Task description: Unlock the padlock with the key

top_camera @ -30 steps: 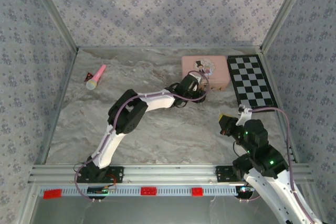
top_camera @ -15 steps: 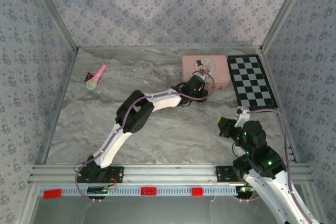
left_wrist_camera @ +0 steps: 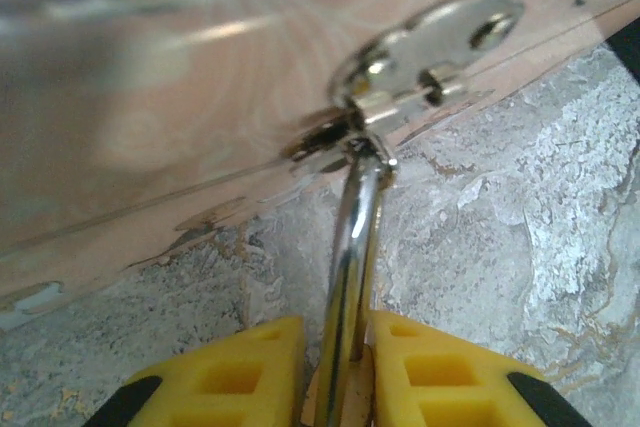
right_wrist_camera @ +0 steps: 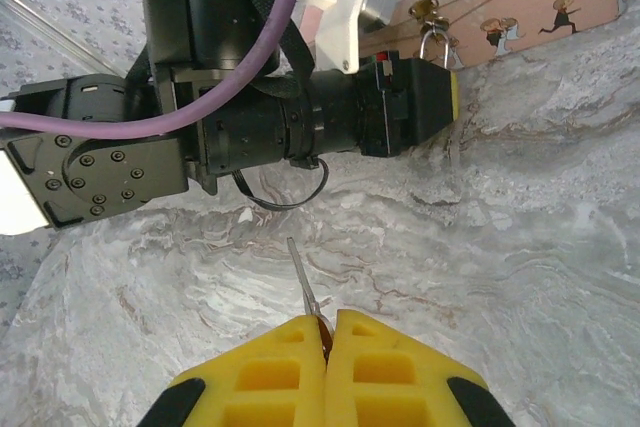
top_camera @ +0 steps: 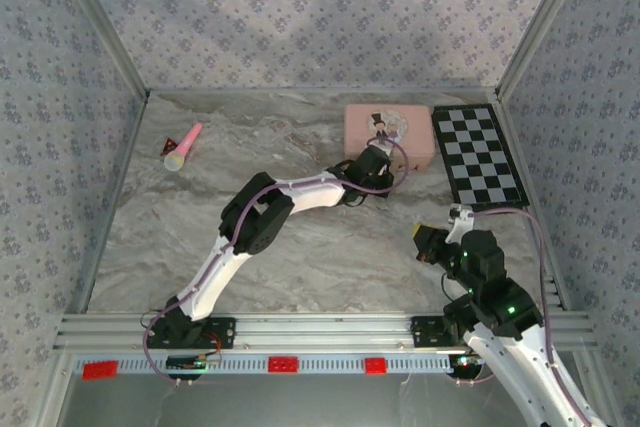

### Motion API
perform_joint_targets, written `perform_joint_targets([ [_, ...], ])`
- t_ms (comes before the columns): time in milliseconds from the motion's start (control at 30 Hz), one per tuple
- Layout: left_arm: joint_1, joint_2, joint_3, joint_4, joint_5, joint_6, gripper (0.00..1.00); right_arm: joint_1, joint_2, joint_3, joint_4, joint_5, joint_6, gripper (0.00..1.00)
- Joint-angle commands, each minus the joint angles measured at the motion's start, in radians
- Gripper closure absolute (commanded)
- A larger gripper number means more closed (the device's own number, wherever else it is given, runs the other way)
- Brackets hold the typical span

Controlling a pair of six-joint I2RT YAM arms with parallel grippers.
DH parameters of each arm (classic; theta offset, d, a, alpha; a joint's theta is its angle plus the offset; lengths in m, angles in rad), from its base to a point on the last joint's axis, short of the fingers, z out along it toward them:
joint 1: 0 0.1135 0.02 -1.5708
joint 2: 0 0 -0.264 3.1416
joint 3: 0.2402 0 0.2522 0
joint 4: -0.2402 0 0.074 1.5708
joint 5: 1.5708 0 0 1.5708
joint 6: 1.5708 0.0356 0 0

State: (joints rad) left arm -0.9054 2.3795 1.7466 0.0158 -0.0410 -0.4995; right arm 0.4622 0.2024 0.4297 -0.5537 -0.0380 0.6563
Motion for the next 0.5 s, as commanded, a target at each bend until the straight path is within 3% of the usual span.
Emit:
perform_joint_targets([
  [0, 0.002, -0.061, -0.036, 0.013, -0.020, -0.042, 0.83, -0.009, -0.008, -0.016, 0.029, -0.025, 0.034, 1.00],
  [467, 0.045, -0.269, -0.375, 0.266, -0.007, -0.227, 0.89, -0.017, 0.088, -0.108, 0.140, -0.098, 0.144, 1.00],
])
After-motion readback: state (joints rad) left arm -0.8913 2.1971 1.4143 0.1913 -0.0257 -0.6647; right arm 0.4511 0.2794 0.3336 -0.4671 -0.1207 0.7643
